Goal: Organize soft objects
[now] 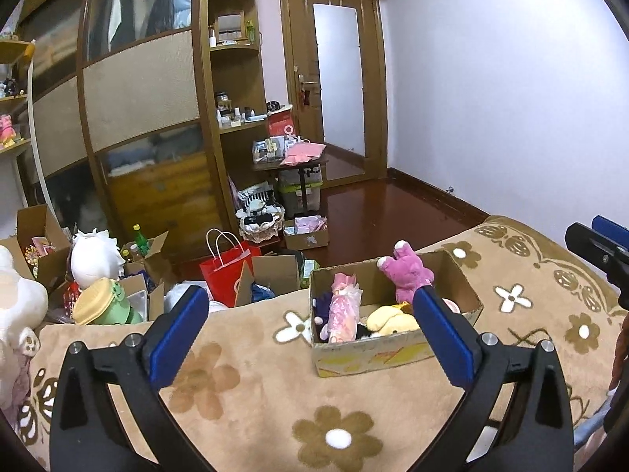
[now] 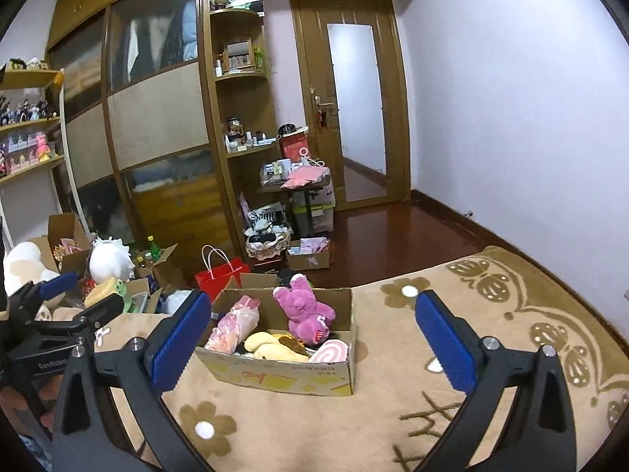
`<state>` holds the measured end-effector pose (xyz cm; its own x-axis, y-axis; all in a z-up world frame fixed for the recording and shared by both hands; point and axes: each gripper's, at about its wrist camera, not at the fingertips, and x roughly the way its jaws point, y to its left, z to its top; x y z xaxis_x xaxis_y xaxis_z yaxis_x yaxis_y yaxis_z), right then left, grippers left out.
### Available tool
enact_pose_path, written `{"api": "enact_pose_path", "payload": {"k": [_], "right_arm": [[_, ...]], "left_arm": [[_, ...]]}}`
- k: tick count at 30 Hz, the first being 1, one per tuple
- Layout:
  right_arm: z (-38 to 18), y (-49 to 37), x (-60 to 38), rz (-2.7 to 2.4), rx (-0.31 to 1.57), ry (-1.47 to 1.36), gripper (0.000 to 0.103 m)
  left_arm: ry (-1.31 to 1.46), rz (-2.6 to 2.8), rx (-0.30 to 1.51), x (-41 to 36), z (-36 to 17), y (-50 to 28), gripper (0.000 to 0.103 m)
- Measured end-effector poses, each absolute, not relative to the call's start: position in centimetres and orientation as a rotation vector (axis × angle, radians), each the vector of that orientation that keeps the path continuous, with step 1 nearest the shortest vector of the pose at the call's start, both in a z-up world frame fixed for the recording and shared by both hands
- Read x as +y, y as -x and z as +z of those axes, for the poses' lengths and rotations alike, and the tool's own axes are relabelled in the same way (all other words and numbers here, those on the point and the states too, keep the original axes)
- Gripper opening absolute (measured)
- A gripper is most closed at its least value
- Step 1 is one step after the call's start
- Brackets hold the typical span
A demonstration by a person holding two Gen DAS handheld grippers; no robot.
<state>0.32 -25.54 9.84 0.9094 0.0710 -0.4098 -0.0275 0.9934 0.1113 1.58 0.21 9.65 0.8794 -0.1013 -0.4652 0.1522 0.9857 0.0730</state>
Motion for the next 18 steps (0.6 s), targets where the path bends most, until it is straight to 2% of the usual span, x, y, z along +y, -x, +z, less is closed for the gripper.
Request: {"api": "enact_pose_path", "payload": {"k": [18], "right_arm": [[6.3,3.5,-25.9,-0.062,0.394,-0.099,0.103]], "left_arm": [[-0.094,-0.153,0.439,0.9,5.9,0.4,0.102]]}}
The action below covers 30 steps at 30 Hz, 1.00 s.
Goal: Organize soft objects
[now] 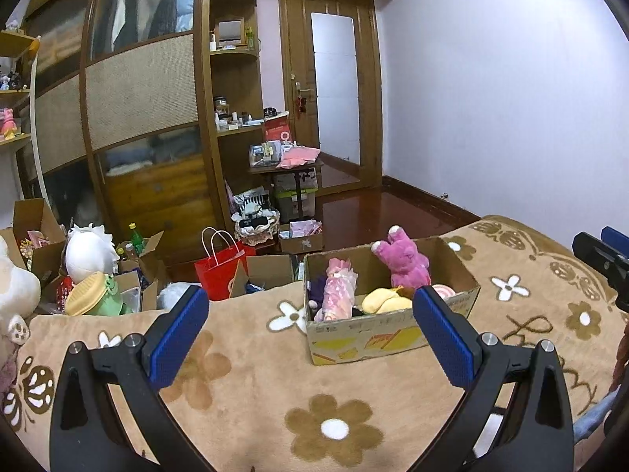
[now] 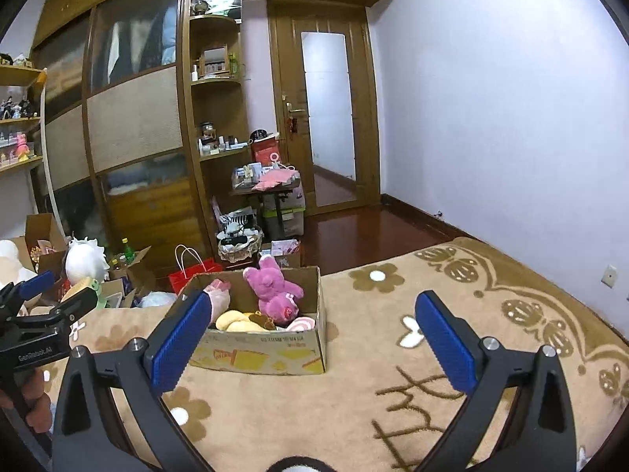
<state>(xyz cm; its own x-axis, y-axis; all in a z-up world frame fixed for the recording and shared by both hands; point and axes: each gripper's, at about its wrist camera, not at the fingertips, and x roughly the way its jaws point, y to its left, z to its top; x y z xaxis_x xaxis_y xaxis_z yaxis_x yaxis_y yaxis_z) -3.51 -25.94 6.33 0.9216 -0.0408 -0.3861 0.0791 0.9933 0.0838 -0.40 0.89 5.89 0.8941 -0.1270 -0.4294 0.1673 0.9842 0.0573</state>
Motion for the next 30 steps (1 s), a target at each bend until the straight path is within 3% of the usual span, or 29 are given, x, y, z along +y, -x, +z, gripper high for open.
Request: {"api": "enact_pose_path", "payload": {"k": [30], "right_arm": [[3.1,2.9,-26.2,-0.074,0.420,-0.051,0.103]], "left_arm": [[-0.112,-0.160,0.491,0.3,2.4,0.0,0.102]]}}
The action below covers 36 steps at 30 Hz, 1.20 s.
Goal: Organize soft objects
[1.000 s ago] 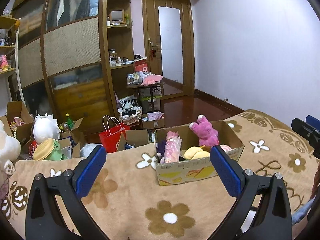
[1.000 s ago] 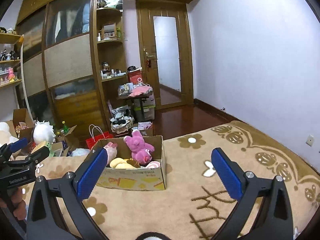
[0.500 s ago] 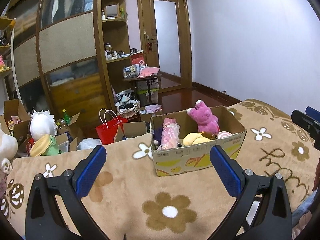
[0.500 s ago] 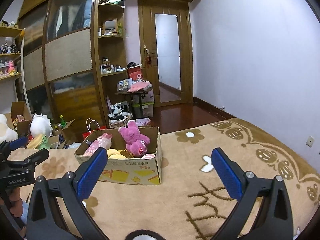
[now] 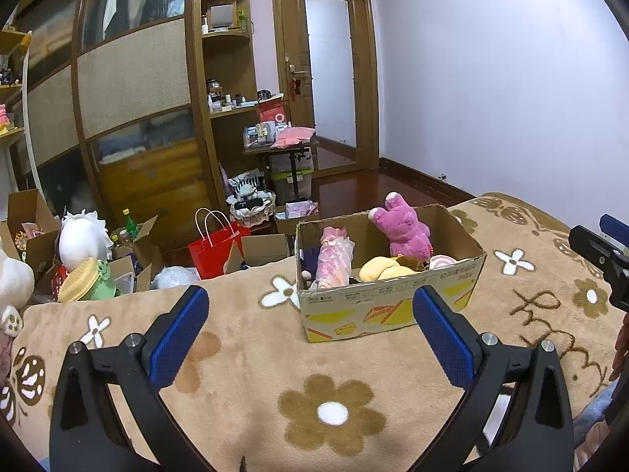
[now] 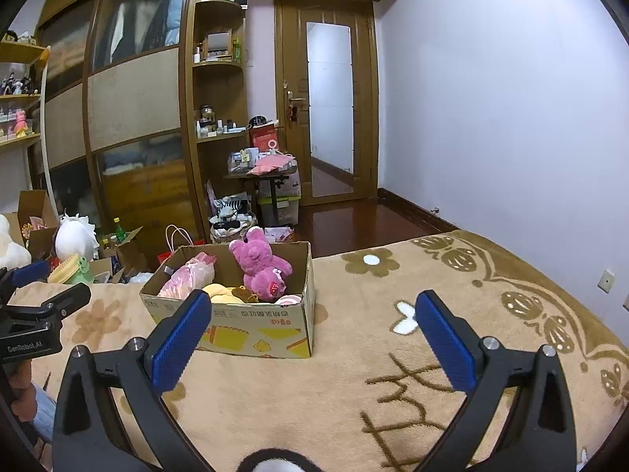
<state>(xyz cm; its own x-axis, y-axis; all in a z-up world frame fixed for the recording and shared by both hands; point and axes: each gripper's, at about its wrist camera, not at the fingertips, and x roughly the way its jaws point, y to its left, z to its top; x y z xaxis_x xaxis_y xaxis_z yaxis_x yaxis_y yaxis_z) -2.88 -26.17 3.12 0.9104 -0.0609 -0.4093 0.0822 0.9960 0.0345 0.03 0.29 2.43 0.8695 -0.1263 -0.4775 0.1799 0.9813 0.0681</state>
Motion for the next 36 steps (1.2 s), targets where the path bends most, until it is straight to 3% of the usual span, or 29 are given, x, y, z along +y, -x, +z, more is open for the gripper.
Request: {"api": "enact_pose_path", "payload": {"k": [36], "right_arm": [[2.44,2.67,-26.53,-0.085,0.430,-0.034,0.103]], "left_arm": [[-0.111,-0.162,0.490,0.17,2.43,0.09,0.102]]}}
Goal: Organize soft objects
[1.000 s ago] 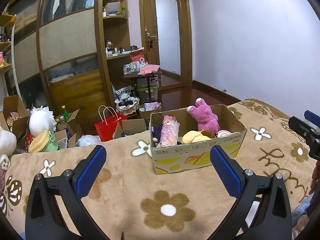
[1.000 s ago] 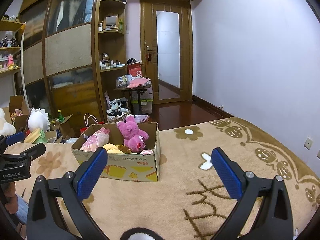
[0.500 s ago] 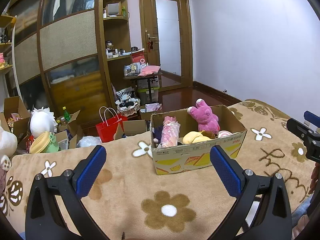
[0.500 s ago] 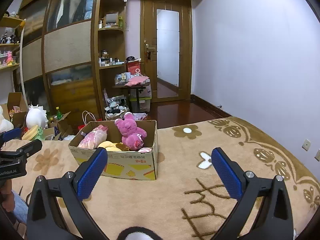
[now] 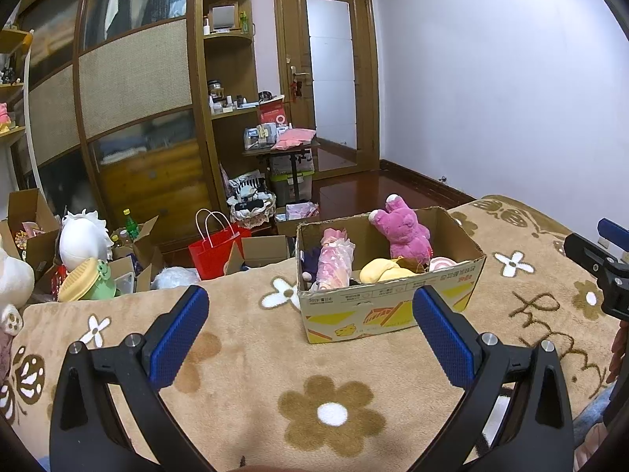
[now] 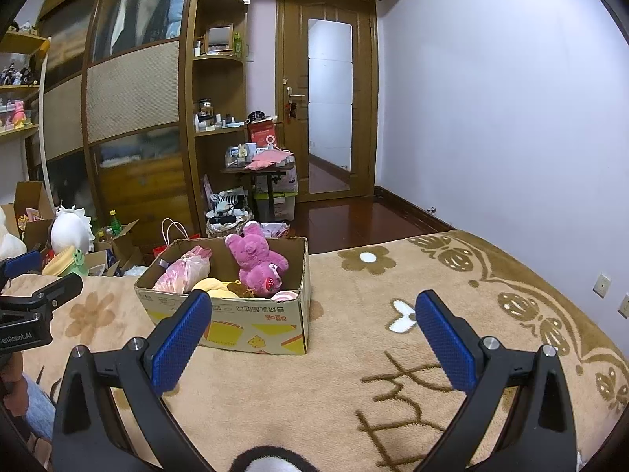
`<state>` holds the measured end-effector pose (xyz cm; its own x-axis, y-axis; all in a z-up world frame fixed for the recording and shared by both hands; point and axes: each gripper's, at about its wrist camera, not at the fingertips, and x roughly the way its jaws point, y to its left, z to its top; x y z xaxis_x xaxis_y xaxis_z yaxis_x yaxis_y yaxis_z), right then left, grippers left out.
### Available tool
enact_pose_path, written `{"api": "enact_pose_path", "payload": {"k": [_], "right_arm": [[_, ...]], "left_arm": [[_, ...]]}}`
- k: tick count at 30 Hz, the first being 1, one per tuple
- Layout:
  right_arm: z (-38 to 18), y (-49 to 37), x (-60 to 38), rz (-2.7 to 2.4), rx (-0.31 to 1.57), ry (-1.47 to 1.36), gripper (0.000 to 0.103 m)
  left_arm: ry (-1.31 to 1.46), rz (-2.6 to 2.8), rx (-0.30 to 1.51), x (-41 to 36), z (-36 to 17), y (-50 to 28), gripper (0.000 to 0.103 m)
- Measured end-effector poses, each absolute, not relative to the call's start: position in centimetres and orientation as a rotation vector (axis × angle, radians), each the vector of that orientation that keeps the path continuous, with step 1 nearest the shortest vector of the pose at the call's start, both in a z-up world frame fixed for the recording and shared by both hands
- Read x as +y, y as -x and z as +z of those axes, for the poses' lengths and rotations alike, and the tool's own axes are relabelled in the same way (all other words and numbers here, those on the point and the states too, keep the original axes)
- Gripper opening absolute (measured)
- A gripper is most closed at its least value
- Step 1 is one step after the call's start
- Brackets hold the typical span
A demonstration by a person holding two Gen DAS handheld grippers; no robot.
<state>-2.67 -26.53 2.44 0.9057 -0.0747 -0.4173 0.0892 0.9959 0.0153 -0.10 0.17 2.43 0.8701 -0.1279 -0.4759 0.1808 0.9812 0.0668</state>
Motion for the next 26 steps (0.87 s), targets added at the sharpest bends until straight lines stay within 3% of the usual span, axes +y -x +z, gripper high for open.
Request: {"api": "enact_pose_path", "payload": {"k": [26], "right_arm": [[2.55,2.81,-26.65,-0.088,0.430,-0.033,0.103]], "left_arm": [[-0.120,-0.172,0.500,-0.08,2.25,0.07,0.102]]}}
